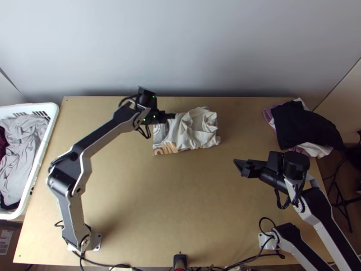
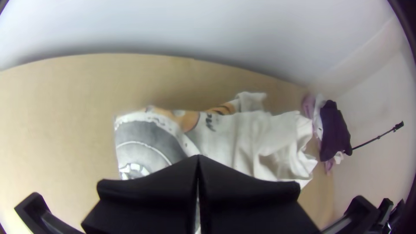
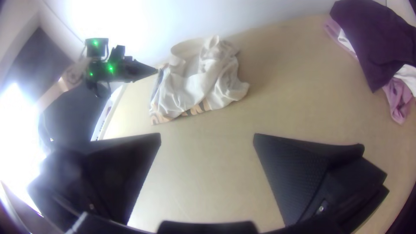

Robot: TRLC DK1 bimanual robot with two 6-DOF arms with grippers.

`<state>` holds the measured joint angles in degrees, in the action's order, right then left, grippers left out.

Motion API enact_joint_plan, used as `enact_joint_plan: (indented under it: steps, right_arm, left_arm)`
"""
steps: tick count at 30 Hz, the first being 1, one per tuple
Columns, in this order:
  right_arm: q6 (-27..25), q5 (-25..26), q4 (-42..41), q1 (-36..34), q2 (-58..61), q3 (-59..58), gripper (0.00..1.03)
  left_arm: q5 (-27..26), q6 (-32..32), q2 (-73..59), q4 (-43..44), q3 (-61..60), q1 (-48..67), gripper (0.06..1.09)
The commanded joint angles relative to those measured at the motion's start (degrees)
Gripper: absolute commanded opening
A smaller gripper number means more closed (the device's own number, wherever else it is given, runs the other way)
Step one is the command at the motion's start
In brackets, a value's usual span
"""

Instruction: Fold the t-shirt

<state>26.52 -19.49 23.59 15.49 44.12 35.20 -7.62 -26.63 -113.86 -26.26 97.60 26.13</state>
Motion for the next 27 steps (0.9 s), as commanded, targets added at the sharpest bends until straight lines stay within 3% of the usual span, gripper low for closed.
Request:
enact_joint_plan:
  steps: [1,21,27]
  right_arm:
    - [-0.95,0.5,0.05,0.16,-0.7,-0.84,0.99]
    - [-3.32,1.56,0.31,-1.16,-4.92,-6.2,0.99]
    - [-3.23,1.73,-1.09,-0.63,-3.95,-6.11,0.99]
  left_arm:
    - [0.76,-2.99,-6.19,0.51,1.45,1.91,0.09]
    - [-0.82,-7.91,-18.68,-6.26,26.32,12.63,0.09]
    - [-4.95,-10.9,-17.97,-7.75,31.07,13.16,0.09]
